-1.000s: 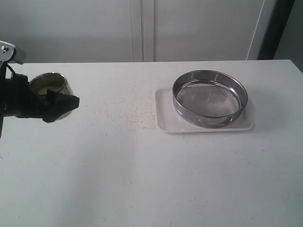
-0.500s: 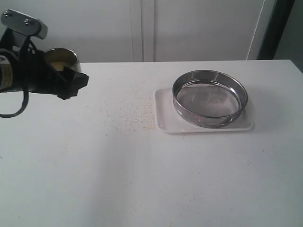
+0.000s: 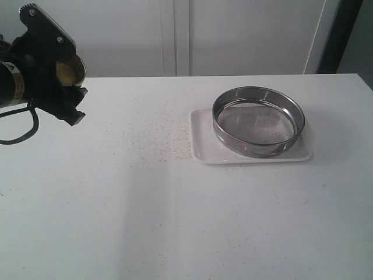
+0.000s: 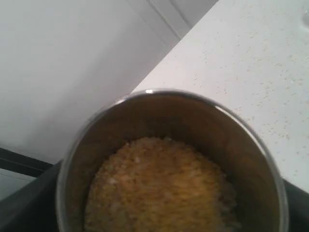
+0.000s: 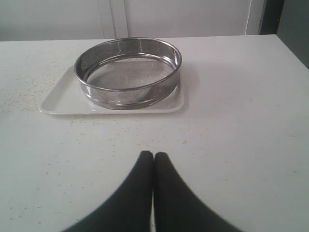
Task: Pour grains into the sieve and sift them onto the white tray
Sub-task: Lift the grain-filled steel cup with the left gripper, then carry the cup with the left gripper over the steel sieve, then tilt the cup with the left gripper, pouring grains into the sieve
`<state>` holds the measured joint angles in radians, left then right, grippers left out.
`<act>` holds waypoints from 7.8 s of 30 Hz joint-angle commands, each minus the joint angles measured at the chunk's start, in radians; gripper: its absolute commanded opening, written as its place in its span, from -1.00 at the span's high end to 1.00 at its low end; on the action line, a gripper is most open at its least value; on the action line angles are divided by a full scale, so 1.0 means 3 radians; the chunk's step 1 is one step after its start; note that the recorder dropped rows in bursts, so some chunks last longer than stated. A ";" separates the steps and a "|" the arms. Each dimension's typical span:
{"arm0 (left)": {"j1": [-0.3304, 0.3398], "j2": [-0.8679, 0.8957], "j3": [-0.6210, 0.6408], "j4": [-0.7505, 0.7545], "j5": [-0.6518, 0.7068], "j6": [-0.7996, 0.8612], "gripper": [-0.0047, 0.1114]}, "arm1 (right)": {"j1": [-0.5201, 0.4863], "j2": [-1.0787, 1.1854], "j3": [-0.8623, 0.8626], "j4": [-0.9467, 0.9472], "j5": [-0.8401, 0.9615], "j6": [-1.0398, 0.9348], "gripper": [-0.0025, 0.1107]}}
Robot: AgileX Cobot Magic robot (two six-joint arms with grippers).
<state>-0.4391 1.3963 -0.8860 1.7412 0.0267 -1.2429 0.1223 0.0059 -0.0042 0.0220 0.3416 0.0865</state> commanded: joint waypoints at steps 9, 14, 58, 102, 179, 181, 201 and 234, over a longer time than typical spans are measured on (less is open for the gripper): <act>-0.0014 -0.0030 -0.0037 -0.0165 -0.0515 -0.0560 0.92 | -0.0010 -0.0020 0.0014 -0.0012 -0.0020 0.0006 0.96; -0.0014 -0.0030 -0.0037 -0.0366 -0.0449 -0.0581 0.92 | -0.0010 -0.0020 0.0014 -0.0012 -0.0020 0.0006 0.96; -0.0448 0.1048 -0.1404 -0.3679 -0.0141 0.3234 0.92 | -0.0010 -0.0020 0.0014 -0.0012 -0.0020 0.0006 0.96; -0.1238 0.3138 -0.4516 -0.4188 0.1775 0.4618 0.92 | -0.0010 -0.0020 0.0014 -0.0012 -0.0021 0.0006 0.96; -0.1255 0.3804 -0.4709 -0.1185 0.0128 0.5368 0.92 | -0.0010 -0.0020 0.0014 -0.0012 -0.0021 0.0006 0.96; -0.1255 0.3804 -0.4729 -0.1071 0.0010 0.5368 0.92 | -0.0010 -0.0020 0.0014 -0.0012 -0.0021 0.0006 0.96; -0.1250 0.3804 -0.4729 -0.0863 -0.0140 0.6156 0.92 | -0.0010 -0.0020 0.0014 -0.0012 -0.0021 0.0006 0.96; -0.1201 0.3765 -0.4825 -0.1262 -0.0579 0.7225 0.92 | -0.0010 -0.0020 0.0014 -0.0012 -0.0021 0.0006 0.96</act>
<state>-0.7987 2.5501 -2.3304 1.3753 -0.1218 0.8848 0.1223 0.0059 -0.0042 0.0220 0.3416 0.0865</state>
